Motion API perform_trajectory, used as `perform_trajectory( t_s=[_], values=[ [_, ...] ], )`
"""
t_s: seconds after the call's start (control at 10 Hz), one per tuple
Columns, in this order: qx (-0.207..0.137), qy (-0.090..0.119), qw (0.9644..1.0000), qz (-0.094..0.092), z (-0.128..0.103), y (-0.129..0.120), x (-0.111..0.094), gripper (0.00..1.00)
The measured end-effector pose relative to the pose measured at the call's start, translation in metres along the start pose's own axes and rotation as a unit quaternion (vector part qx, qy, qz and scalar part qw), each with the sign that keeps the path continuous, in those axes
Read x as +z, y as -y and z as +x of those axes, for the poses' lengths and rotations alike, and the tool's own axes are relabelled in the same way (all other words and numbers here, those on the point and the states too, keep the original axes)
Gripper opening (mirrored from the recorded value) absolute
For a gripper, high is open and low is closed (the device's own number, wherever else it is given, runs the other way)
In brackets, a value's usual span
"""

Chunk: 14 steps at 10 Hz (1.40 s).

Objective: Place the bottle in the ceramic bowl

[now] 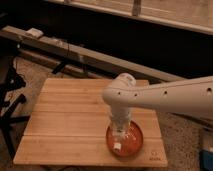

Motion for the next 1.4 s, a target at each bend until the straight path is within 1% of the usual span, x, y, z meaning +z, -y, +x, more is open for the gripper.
perform_trajectory(
  t_s=[0.1,0.2,0.3,0.4,0.5,0.6,0.8,0.9,1.4],
  values=[
    [0.032,-0.010,0.9993,0.017,0.002,0.011,0.009,0.11],
    [0.054,-0.022,0.9977,0.034,0.004,0.018,0.019,0.22],
    [0.062,-0.033,0.9964,0.048,0.004,0.019,0.030,0.32],
    [0.064,-0.047,0.9949,0.062,0.004,0.016,0.041,0.44],
    [0.064,-0.056,0.9938,0.071,0.004,0.014,0.049,0.52],
    [0.062,-0.068,0.9926,0.079,0.004,0.009,0.056,0.64],
    [0.057,-0.084,0.9909,0.088,0.004,0.006,0.063,0.79],
    [0.058,-0.086,0.9905,0.090,0.004,0.005,0.065,0.80],
    [0.059,-0.085,0.9905,0.090,0.004,0.005,0.066,0.80]
  ],
)
